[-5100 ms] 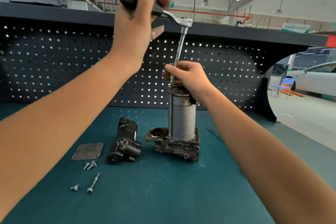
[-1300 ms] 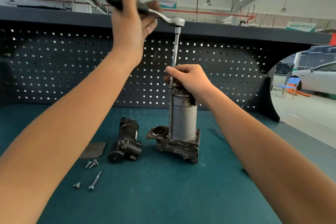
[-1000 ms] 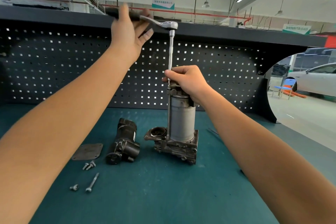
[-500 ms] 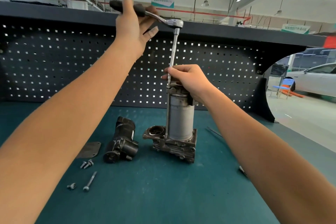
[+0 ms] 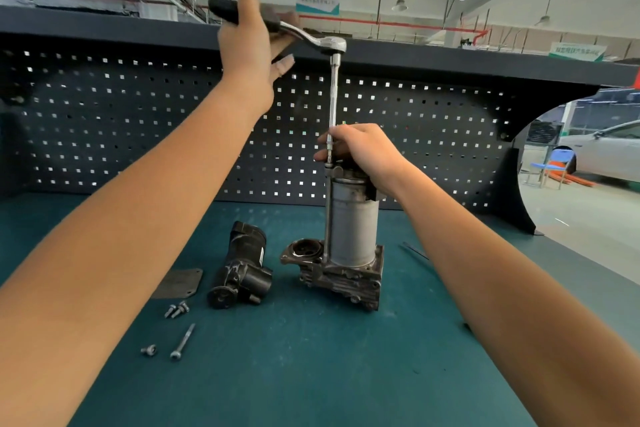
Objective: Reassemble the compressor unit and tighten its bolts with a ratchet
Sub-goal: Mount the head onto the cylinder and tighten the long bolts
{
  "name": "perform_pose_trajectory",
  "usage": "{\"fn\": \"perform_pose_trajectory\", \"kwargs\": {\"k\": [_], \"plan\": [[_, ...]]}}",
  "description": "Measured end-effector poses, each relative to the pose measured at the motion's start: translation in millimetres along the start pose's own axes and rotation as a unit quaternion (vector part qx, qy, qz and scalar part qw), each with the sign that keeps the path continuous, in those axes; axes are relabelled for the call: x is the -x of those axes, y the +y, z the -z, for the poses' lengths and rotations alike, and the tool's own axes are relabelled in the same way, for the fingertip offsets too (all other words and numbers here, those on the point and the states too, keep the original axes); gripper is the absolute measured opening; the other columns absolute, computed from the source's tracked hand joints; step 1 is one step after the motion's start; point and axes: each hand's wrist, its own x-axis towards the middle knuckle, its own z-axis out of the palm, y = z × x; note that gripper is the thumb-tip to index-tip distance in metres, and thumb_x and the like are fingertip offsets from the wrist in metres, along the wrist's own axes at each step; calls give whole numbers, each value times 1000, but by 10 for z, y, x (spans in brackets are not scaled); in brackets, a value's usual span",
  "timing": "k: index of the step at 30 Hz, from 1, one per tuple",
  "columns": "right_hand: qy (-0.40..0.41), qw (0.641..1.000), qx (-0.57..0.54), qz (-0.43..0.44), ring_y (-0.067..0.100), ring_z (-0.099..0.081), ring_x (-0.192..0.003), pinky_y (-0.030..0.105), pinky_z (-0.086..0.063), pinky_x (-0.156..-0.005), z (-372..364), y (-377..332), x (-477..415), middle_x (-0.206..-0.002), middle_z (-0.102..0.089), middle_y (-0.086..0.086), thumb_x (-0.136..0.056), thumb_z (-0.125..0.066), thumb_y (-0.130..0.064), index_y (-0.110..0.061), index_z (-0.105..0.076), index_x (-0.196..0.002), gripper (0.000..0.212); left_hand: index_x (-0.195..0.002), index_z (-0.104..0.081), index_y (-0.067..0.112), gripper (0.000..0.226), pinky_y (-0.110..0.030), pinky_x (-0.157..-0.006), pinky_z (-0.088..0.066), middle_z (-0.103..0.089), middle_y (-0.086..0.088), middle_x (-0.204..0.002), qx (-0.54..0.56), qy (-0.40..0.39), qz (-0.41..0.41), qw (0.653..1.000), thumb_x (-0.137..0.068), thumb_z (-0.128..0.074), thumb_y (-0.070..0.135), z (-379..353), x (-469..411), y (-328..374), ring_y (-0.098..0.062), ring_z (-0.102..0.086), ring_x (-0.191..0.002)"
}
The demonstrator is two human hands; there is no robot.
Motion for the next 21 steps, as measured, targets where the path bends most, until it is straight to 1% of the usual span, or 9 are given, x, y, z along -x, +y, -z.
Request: {"fn": "perform_pose_trajectory", "kwargs": {"k": [2, 4, 7, 9, 11, 14, 17, 19, 21], "plan": [[-2, 1000, 0, 12, 8, -60, -51, 20, -52, -51, 40, 16, 15, -68, -70, 5, -95, -50, -16, -10, -64, -78, 23, -88, -47, 14, 14, -27, -68, -48, -67, 1, -83, -8, -12, -16, 1000, -95, -39, 22, -26, 21, -2, -11, -69, -82], [17, 999, 22, 31, 10, -62, -54, 23, -56, -57, 40, 46, 10, -70, -71, 3, -93, -55, -19, -12, -66, -77, 21, -80, -49, 14, 18, -22, -63, -46, -64, 1, -78, -118, -68, -155, 978, -96, -42, 19, -90, 158, -14, -11, -64, -75], [50, 997, 40, 52, 10, -63, -56, 28, -56, -63, 28, 72, 8, -65, -71, -2, -87, -65, -23, -15, -69, -73, 17, -83, -57, -1, 26, -19, -61, -44, -60, -9, -71, -345, -169, -429, 818, -93, -49, 22, -145, 350, -30, -12, -57, -65], [48, 997, 25, 51, 10, -64, -55, 28, -57, -62, 45, 75, 12, -66, -72, 0, -84, -69, -24, -12, -70, -75, 15, -82, -58, -4, 29, -15, -57, -43, -63, -9, -69, -363, -190, -482, 774, -92, -49, 23, -135, 365, -15, -6, -57, -60], [29, 998, 6, 54, 11, -63, -56, 28, -57, -62, 57, 75, 12, -74, -71, 5, -84, -68, -24, -11, -70, -76, 16, -78, -55, 9, 19, -12, -62, -42, -64, 4, -68, -278, -182, -401, 854, -93, -47, 19, -92, 330, 21, 3, -57, -62], [3, 998, -10, 54, 14, -63, -74, 37, -57, -74, 47, 52, 23, -89, -69, 6, -90, -60, -23, -19, -69, -78, 16, -84, -49, 11, 18, -25, -71, -47, -65, -2, -79, -43, -84, -115, 989, -95, -41, 22, -17, 105, -15, -14, -66, -77], [-7, 998, -14, 66, 1, -64, -65, 24, -57, -62, 33, 37, 48, -83, -70, -2, -93, -55, -15, -16, -66, -84, 14, -122, -48, 4, 40, -25, -68, -50, -67, -4, -83, 110, 1, 83, 990, -99, -32, 33, 55, -117, -80, -15, -68, -73], [10, 997, -3, 72, -3, -61, -55, 18, -52, -52, 19, 36, 58, -76, -70, -3, -92, -57, -13, -12, -67, -85, 12, -126, -49, 6, 45, -24, -66, -50, -66, -3, -85, 128, 12, 103, 986, -99, -29, 37, 56, -139, -116, -13, -67, -72], [33, 998, -9, 60, 2, -60, -51, 22, -54, -52, 9, 38, 53, -75, -70, 1, -90, -60, -13, -8, -68, -87, 9, -107, -52, 10, 26, -24, -64, -48, -65, -3, -85, 77, -17, 31, 996, -99, -35, 27, 12, -26, -107, -13, -67, -75]]}}
